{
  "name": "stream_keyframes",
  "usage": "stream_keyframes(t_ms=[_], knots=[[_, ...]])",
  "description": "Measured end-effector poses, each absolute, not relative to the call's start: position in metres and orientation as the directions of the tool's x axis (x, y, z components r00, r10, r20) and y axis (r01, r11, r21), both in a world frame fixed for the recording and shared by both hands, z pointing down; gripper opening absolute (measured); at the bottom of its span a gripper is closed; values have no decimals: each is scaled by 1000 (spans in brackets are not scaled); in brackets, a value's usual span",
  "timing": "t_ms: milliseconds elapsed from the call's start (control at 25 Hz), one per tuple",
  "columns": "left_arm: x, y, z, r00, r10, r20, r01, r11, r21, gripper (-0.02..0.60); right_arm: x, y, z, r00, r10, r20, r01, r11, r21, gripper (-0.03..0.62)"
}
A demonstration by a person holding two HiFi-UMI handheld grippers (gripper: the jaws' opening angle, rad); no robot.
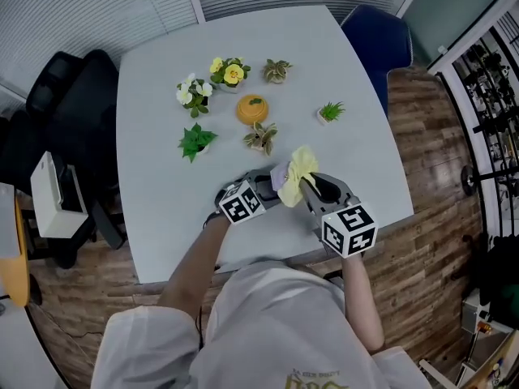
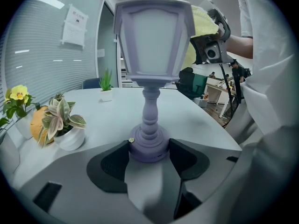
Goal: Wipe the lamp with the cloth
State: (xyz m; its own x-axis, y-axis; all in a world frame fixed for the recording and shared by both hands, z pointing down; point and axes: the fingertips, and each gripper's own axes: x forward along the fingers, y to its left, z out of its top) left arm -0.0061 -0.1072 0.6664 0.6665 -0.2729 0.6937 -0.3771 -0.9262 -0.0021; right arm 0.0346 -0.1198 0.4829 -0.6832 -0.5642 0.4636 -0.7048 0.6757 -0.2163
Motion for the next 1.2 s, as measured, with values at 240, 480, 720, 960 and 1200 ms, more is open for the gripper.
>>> stream_keyframes(t_ms=[240, 480, 720, 960, 1200], knots=[[-7, -108, 667, 666, -274, 694, -378, -926, -2, 278, 33, -122, 483, -679, -540, 497, -702, 677, -223, 69], [-5, -106, 667, 666, -271, 695, -379, -925, 3, 278, 33, -120, 483, -673, -548, 497, -703, 682, -201, 69], [-6, -105, 667, 666, -271, 695, -380, -925, 4, 278, 32, -123, 484, -671, -543, 504, -701, 686, -195, 69], [-5, -106, 666, 665, -274, 694, -378, -926, -3, 278, 33, -130, 484, -668, -537, 515, -699, 691, -187, 69], [-7, -107, 667, 665, -275, 695, -380, -925, -3, 278, 30, -136, 485, -668, -533, 520, -696, 695, -182, 69]])
